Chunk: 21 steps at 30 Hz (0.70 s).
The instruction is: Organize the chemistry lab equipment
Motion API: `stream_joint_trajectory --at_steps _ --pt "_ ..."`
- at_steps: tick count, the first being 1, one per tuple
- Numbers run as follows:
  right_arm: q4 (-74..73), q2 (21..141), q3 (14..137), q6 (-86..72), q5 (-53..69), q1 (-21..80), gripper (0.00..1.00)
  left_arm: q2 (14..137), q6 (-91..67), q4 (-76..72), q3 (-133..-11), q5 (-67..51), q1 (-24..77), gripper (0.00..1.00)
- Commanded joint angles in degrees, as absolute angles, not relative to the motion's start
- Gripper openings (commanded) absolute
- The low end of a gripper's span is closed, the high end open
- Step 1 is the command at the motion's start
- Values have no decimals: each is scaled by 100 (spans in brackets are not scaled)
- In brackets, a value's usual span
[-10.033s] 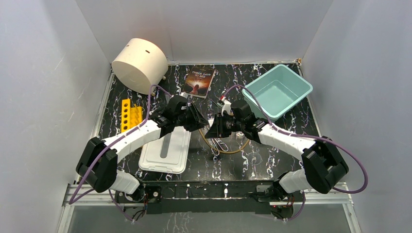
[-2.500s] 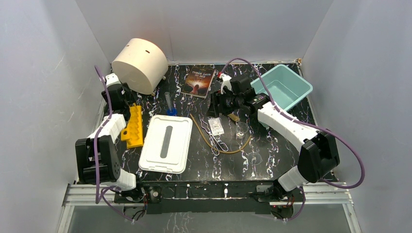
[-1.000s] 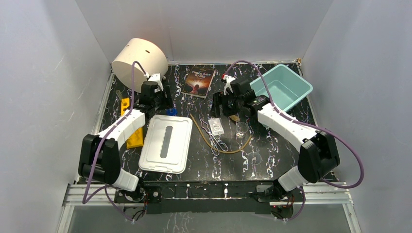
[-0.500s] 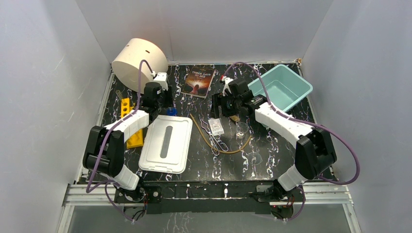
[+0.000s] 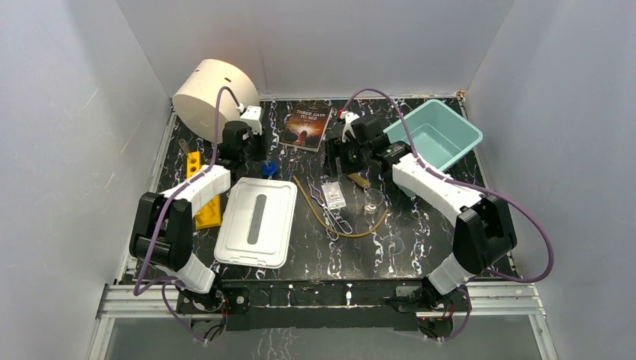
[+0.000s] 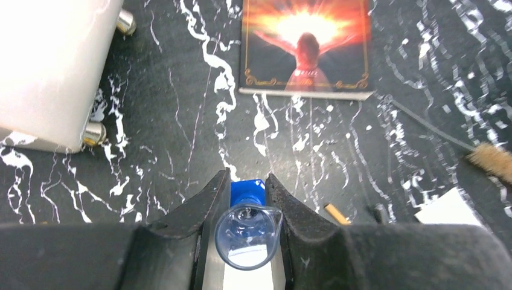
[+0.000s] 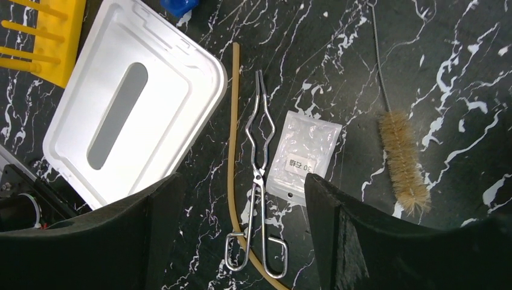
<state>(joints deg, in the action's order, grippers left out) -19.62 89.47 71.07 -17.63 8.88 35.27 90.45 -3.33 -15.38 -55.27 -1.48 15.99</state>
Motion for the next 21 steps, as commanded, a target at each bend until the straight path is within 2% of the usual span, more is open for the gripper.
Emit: stream_joint_trajectory --at_steps 1,5,11,21 --pt "-1738 8944 7558 -1414 912 3478 81 8868 -755 -1154 -6176 -483 1625 10" --pt "-1488 8876 7649 -1169 1417 3454 81 8727 -1451 -460 -6608 -1004 1624 10" --pt "-1134 8959 7864 -1077 2203 3454 82 8596 -2534 100 -6834 -2408 1627 11" --pt "-725 9349 7944 -1497 3414 3494 81 8609 -2843 76 -6785 -4224 1643 11"
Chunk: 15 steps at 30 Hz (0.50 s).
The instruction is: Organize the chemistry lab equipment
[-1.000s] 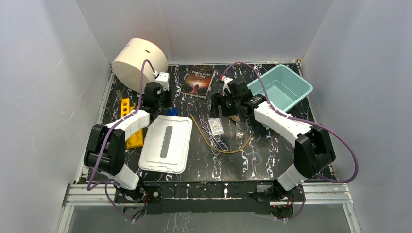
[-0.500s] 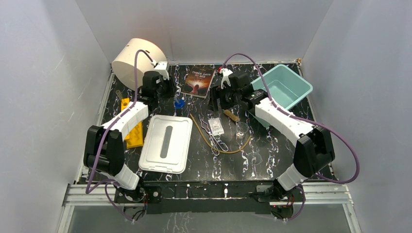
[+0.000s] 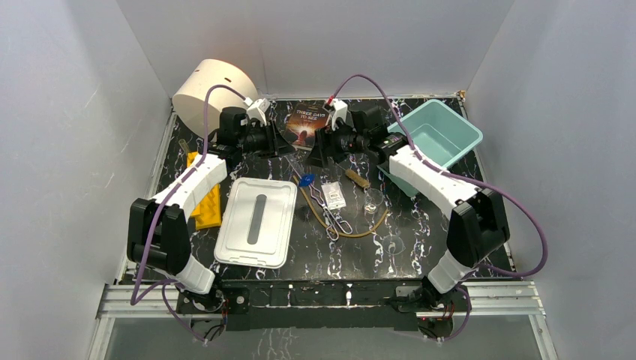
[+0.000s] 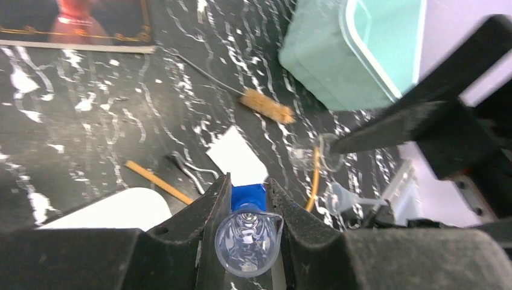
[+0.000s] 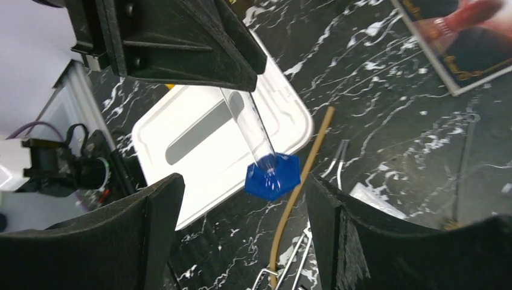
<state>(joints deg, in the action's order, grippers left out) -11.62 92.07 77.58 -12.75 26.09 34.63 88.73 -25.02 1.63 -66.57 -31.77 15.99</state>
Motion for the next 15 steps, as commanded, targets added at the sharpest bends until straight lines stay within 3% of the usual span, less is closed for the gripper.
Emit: stream_joint_trajectory --at_steps 1,15 --pt "-650 9378 7895 -1568 3580 3515 81 8613 -2919 -32 -6731 -4325 1659 11" --pt "-470 9733 7839 -1574 3565 3594 68 8750 -3327 -528 -6569 -4887 1708 11"
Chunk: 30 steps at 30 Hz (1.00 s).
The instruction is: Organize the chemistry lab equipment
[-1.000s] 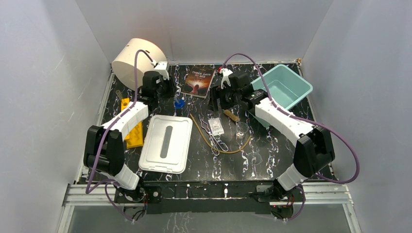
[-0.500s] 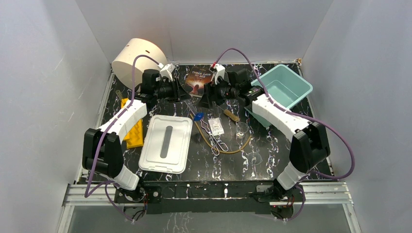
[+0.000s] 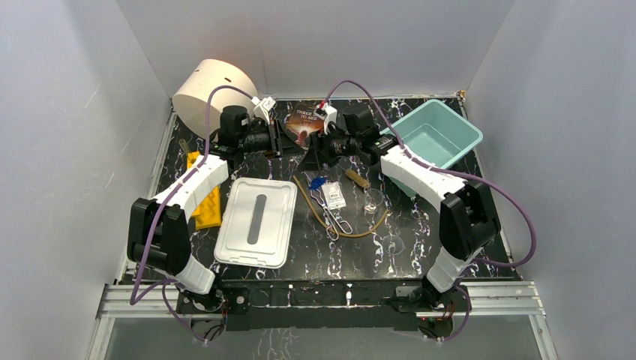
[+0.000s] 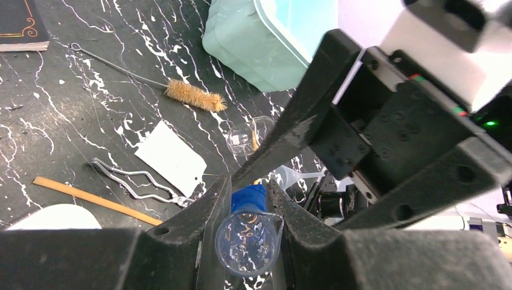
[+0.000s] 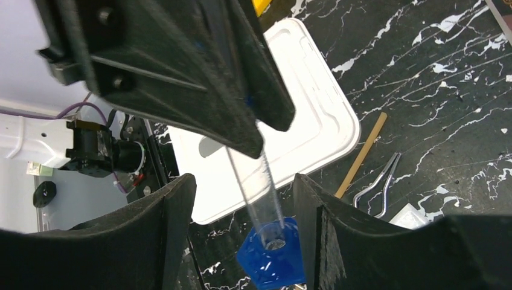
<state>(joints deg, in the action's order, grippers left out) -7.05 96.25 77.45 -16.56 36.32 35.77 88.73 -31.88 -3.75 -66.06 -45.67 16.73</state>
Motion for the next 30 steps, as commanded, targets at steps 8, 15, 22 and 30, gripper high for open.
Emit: stream_joint_trajectory --at_steps 8,15,22,30 --pt "-433 9802 7721 -1501 3599 3603 56 8795 -3488 -787 -6499 -4962 1710 10" --pt "-244 9876 7666 -1554 3675 3596 39 8927 -3593 -928 -6530 -5073 1710 11" --pt "-212 9756 7565 -1522 3649 3599 26 8894 -3703 -1090 -6468 -4902 1707 39" --pt "-418 9299 7373 -1443 2962 3590 24 8494 -3406 -631 -6620 -3742 1547 98"
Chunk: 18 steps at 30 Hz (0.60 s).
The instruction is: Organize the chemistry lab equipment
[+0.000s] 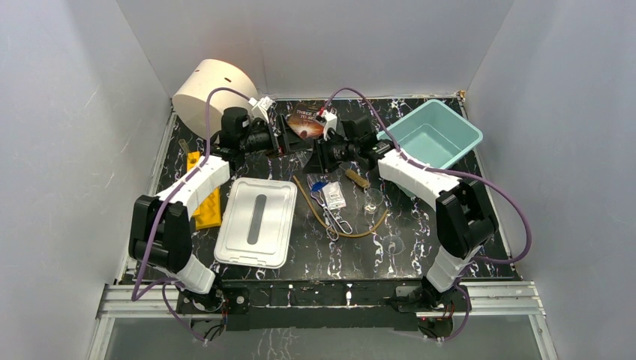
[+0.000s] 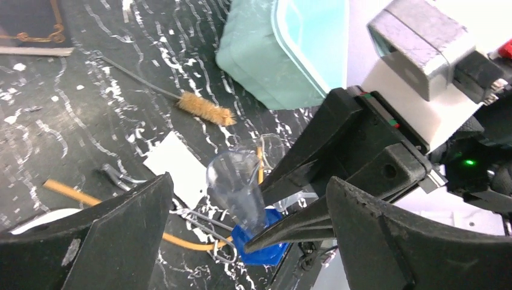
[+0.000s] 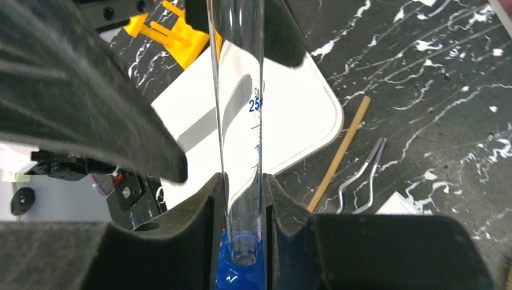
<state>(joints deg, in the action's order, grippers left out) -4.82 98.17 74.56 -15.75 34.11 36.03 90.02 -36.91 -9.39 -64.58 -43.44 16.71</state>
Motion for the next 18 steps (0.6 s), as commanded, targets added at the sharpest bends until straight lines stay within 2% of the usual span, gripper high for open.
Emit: stream_joint_trajectory --at_steps 1,7,18 --pt "-450 9195 7304 -1433 2829 3593 24 8396 -3297 -571 -6662 -3611 1473 98" --pt "-739 8752 7186 -1470 1854 3512 23 7926 -3137 -524 -6548 -3513 1069 98" --pt "-1643 8785 8393 -1249 499 2389 23 7300 -2547 -44 -6093 -2855 932 98"
